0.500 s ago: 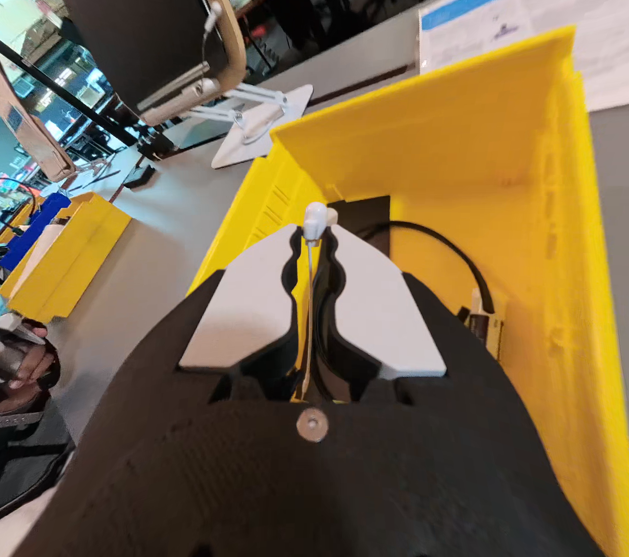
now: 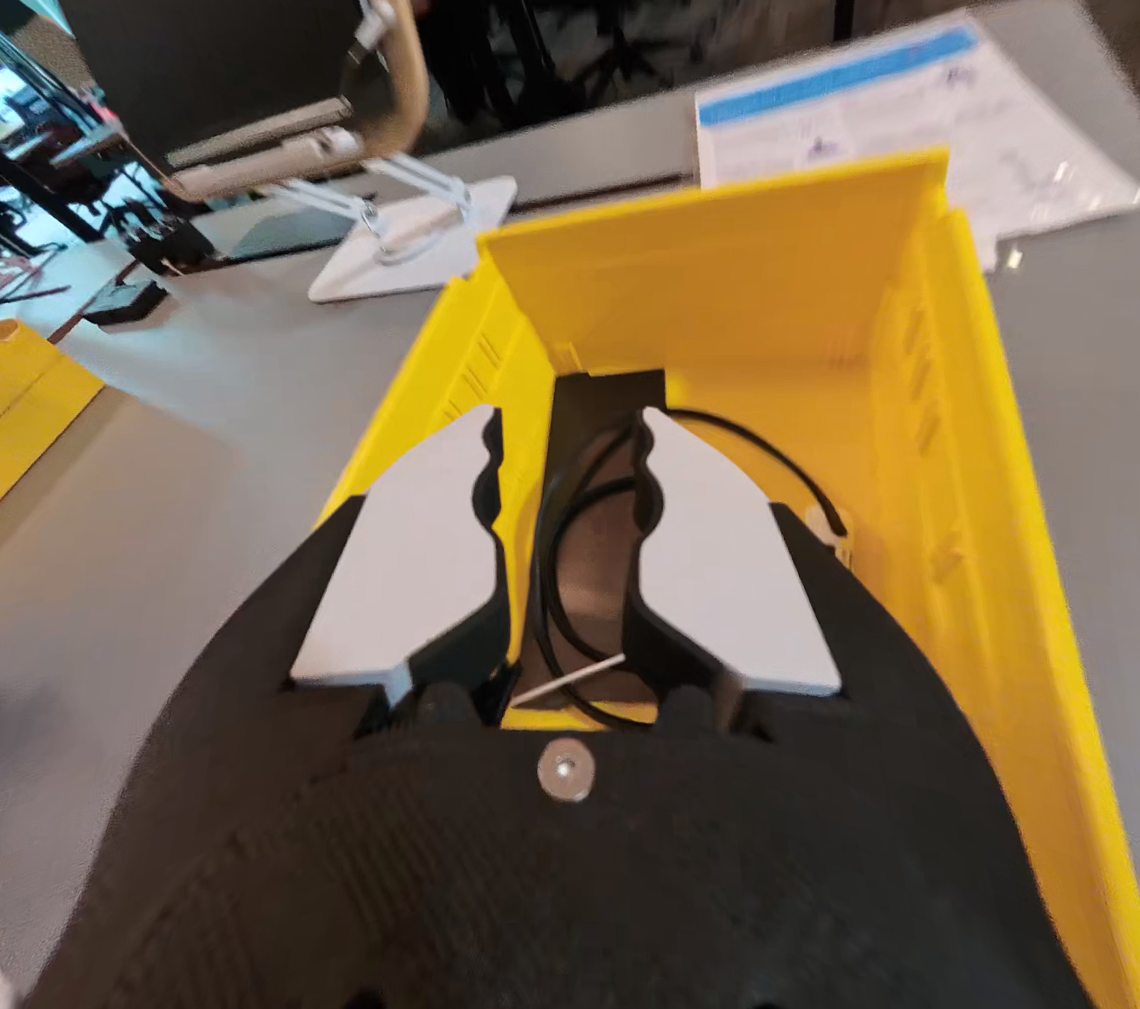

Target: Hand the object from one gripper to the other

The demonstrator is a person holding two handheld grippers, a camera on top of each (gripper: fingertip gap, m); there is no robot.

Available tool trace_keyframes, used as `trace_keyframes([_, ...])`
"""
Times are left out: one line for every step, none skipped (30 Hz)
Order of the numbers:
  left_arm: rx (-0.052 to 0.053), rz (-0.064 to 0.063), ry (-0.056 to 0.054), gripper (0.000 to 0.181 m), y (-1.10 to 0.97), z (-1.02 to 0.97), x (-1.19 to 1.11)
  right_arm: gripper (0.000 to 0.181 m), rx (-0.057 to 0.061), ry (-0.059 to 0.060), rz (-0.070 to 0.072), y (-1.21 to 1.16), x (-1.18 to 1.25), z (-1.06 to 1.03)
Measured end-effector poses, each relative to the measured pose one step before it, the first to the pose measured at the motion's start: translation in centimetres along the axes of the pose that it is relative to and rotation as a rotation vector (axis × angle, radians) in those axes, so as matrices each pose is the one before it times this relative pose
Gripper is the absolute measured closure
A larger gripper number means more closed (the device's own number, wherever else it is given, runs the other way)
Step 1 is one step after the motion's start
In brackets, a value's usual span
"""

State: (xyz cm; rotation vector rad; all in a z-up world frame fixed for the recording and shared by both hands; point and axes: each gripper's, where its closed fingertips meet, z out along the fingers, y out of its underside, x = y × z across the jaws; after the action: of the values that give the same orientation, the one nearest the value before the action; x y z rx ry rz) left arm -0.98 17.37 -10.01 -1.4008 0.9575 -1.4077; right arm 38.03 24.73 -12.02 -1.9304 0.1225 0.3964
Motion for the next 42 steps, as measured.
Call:
trace_keyframes([0.0173,-0.0116,-0.0011,0.152,-0.414,-0.105,-0.322,0.141,0.0574,-0.0028,-0.0302,-1.084,-1.063,-0.706])
trace_keyframes([0.0159,-0.0092,-0.0015,0.152,-0.453,-0.089,-0.304,0.140,0.0664,-0.0132,-0.0210,-1.169,-1.398,-0.614])
trace_keyframes([0.0087,-0.0001,-0.0079,0.152,-0.450,-0.110,-0.366,0.140,0.0755,-0.0320,-0.0084,-1.188,-1.866,-0.470])
trace_keyframes([-0.0050,0.0146,-0.0174,0.152,-0.452,-0.161,-0.471,0.139,0.0743,-0.0536,0.0083,-1.005,-2.328,-0.287])
trace_keyframes([-0.0177,0.0317,-0.0308,0.152,-0.529,-0.315,-0.646,0.140,0.0659,-0.0708,0.0177,-0.635,-2.687,-0.038])
trace_keyframes([-0.0220,0.0459,-0.0504,0.152,-0.757,-0.557,-0.971,0.140,0.0536,-0.0754,0.0148,-0.162,-2.819,0.199])
trace_keyframes([-0.0263,0.0482,-0.0758,0.152,-0.948,-0.826,-1.482,0.141,0.0335,-0.0663,0.0002,0.390,-2.714,0.379])
trace_keyframes([-0.0379,0.0324,-0.1116,0.150,-0.916,-1.109,-2.281,0.146,-0.0119,-0.0387,-0.0370,1.035,-2.275,0.429])
trace_keyframes([-0.0419,0.0076,-0.0898,0.140,-0.822,-1.166,-2.308,0.146,-0.0097,-0.0157,-0.0352,1.039,-1.961,0.574])
trace_keyframes([-0.0510,-0.0274,-0.0663,0.130,-0.591,-1.182,-2.228,0.147,-0.0464,-0.0127,-0.0280,1.317,-1.753,0.570])
trace_keyframes([-0.0587,-0.0443,-0.0593,0.120,-0.355,-1.379,-2.198,0.148,-0.0797,0.0283,-0.0398,1.314,-1.113,0.460])
trace_keyframes([-0.0429,-0.0440,-0.0564,0.110,-0.246,-1.526,-2.126,0.148,-0.0476,0.0133,-0.0777,0.539,-1.192,0.345])
trace_keyframes([-0.0227,-0.0391,-0.0546,0.109,-0.133,-1.608,-2.081,0.148,-0.0283,0.0235,-0.0682,-0.036,-0.795,0.110])
trace_keyframes([-0.0091,-0.0365,-0.0536,0.108,0.000,-1.594,-2.078,0.147,-0.0136,0.0326,-0.0479,-0.385,-0.247,-0.078])
trace_keyframes([0.0007,-0.0344,-0.0719,0.109,0.069,-1.573,-2.400,0.145,0.0030,0.0140,-0.0211,-0.561,-0.123,-0.161])
trace_keyframes([-0.0022,-0.0310,-0.0919,0.110,0.251,-1.430,-2.779,0.145,0.0064,-0.0078,0.0075,-0.520,-0.125,-0.192])
trace_keyframes([-0.0231,-0.0198,-0.1002,0.108,0.633,-1.160,-2.963,0.146,0.0175,-0.0206,0.0206,-0.519,-0.166,-0.183])
trace_keyframes([-0.0471,-0.0150,-0.0938,0.106,1.040,-0.872,-2.869,0.147,0.0261,-0.0215,0.0231,-0.460,-0.166,-0.170])
trace_keyframes([-0.0531,-0.0138,-0.0835,0.102,1.227,-0.568,-2.683,0.147,0.0244,-0.0164,0.0215,-0.302,-0.144,-0.115])
trace_keyframes([-0.0586,-0.0232,-0.0778,0.093,1.392,-0.274,-2.544,0.148,0.0233,-0.0266,0.0159,-0.163,-0.382,-0.015])
trace_keyframes([-0.0698,-0.0330,-0.0652,0.085,1.550,-0.021,-2.242,0.150,0.0113,-0.0151,0.0111,0.095,-0.313,0.105])
trace_keyframes([-0.0722,-0.0344,-0.0465,0.080,1.542,0.196,-1.812,0.150,-0.0035,-0.0067,0.0049,0.349,-0.292,0.245])
trace_keyframes([-0.0624,-0.0278,-0.0351,0.073,1.373,0.393,-1.409,0.151,-0.0089,-0.0171,-0.0030,0.397,-0.532,0.345])
trace_keyframes([-0.0591,-0.0184,-0.0231,0.067,1.256,0.508,-0.968,0.151,-0.0146,-0.0140,-0.0109,0.408,-0.588,0.405])
trace_keyframes([-0.0606,-0.0095,-0.0154,0.062,1.147,0.597,-0.626,0.151,-0.0183,-0.0109,-0.0196,0.399,-0.614,0.422])
trace_keyframes([-0.0602,-0.0011,-0.0119,0.057,1.024,0.646,-0.352,0.151,-0.0139,-0.0126,-0.0261,0.283,-0.715,0.391])
trace_keyframes([-0.0561,0.0078,-0.0055,0.056,0.859,0.646,-0.070,0.151,-0.0126,-0.0095,-0.0296,0.239,-0.692,0.357])
trace_keyframes([-0.0455,0.0108,-0.0047,0.055,0.652,0.649,0.070,0.152,-0.0161,-0.0075,-0.0299,0.287,-0.620,0.349])
trace_keyframes([-0.0393,0.0140,-0.0092,0.055,0.486,0.664,0.096,0.152,-0.0153,-0.0100,-0.0283,0.293,-0.603,0.310])
trace_keyframes([-0.0403,0.0181,-0.0131,0.057,0.429,0.705,0.091,0.153,-0.0117,-0.0064,-0.0247,0.286,-0.456,0.272])
trace_keyframes([-0.0380,0.0197,-0.0139,0.064,0.342,0.685,0.079,0.153,-0.0102,-0.0024,-0.0174,0.300,-0.299,0.228])
trace_keyframes([0.0106,-0.0110,0.0035,0.071,-0.410,0.215,0.100,0.154,-0.0076,-0.0053,-0.0097,0.283,-0.240,0.180])
trace_keyframes([0.0126,0.0012,-0.0028,0.072,-0.299,0.066,-0.004,0.154,-0.0055,-0.0044,-0.0009,0.257,-0.142,0.131])
trace_keyframes([-0.0053,0.0082,-0.0082,0.072,-0.010,-0.025,-0.040,0.154,-0.0038,-0.0044,0.0058,0.205,-0.068,0.096])
trace_keyframes([0.0028,0.0048,-0.0028,0.073,-0.064,-0.192,-0.021,0.154,-0.0006,-0.0055,0.0082,0.114,-0.045,0.058])
trace_keyframes([0.0122,-0.0020,0.0035,0.073,-0.149,-0.345,-0.018,0.154,0.0025,-0.0028,0.0084,0.043,0.026,0.017])
trace_keyframes([0.0253,-0.0128,0.0076,0.074,-0.323,-0.538,-0.054,0.154,0.0032,-0.0006,0.0074,-0.002,0.079,-0.015])
trace_keyframes([0.0402,-0.0190,0.0163,0.074,-0.532,-0.742,-0.017,0.155,0.0027,-0.0014,0.0066,-0.007,0.076,-0.020])
trace_keyframes([0.0583,-0.0183,0.0465,0.074,-0.780,-0.920,0.354,0.155,0.0031,-0.0013,0.0068,-0.011,0.092,-0.029])
trace_keyframes([0.0782,-0.0187,0.0833,0.075,-1.057,-1.116,0.851,0.155,0.0034,-0.0001,0.0071,0.004,0.097,-0.033])
trace_keyframes([0.0892,-0.0240,0.0999,0.075,-1.269,-1.263,1.168,0.155,0.0043,-0.0013,0.0074,-0.009,0.073,-0.022])
trace_keyframes([0.0976,-0.0152,0.0975,0.075,-1.526,-1.321,1.363,0.155,0.0045,-0.0043,0.0084,0.014,0.020,0.009])
